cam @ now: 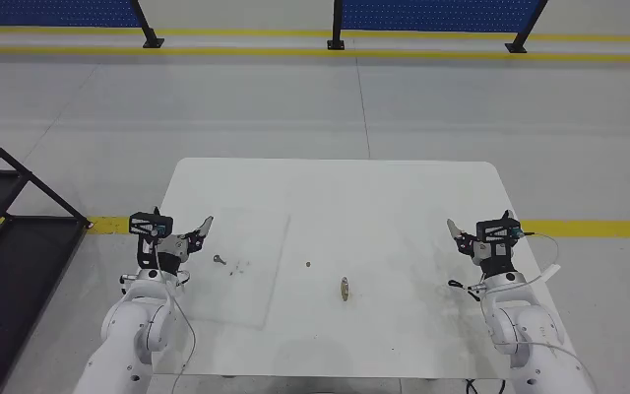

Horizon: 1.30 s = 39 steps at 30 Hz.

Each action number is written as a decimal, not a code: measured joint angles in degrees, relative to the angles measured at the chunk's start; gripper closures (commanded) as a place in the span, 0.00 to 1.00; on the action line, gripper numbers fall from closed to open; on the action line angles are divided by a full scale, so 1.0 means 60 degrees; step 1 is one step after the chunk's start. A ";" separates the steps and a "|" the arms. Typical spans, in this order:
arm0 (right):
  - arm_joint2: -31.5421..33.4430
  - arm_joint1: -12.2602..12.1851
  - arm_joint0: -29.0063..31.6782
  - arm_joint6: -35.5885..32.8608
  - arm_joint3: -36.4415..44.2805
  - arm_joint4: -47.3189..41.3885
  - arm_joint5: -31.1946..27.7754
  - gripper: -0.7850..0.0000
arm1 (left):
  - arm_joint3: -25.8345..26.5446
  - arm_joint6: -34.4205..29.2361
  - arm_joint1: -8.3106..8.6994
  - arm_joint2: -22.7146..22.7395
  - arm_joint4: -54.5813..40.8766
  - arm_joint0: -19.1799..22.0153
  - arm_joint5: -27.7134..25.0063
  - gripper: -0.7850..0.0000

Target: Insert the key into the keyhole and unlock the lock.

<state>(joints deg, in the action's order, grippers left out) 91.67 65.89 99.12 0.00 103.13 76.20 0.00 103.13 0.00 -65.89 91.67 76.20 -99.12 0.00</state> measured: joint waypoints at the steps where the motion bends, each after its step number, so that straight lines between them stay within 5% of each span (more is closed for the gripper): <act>1: 0.0000 0.0000 0.0000 0.0000 0.0000 0.0000 0.0000 0.00 | 0.0014 -0.0003 -0.0001 0.0001 -0.0009 0.0008 -0.0003 0.00; 8: 0.0000 0.0000 0.0000 0.0000 0.0000 0.0000 0.0000 0.00 | 0.1268 -0.2121 -0.0006 0.0193 -0.1016 -0.0025 -0.0312 0.00; 20: 0.0000 0.0000 0.0000 0.0000 0.0000 0.0000 0.0000 0.00 | 0.3806 -0.8139 0.0085 0.0507 -0.2093 0.0248 -0.0162 0.00; 33: 0.0000 0.0000 0.0000 0.0000 0.0000 0.0000 0.0000 0.00 | 0.3477 -1.2736 0.0191 0.0526 -0.3642 0.1791 0.0653 0.00; 39: 0.0000 0.0000 0.0000 0.0000 0.0000 0.0000 0.0000 0.00 | 0.2573 -1.3775 0.0239 0.0604 -0.4717 0.2332 0.0747 0.00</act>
<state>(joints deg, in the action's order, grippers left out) 91.67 65.89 99.12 0.00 103.13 76.20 0.00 118.57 -82.65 -64.46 95.30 47.90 -85.13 4.48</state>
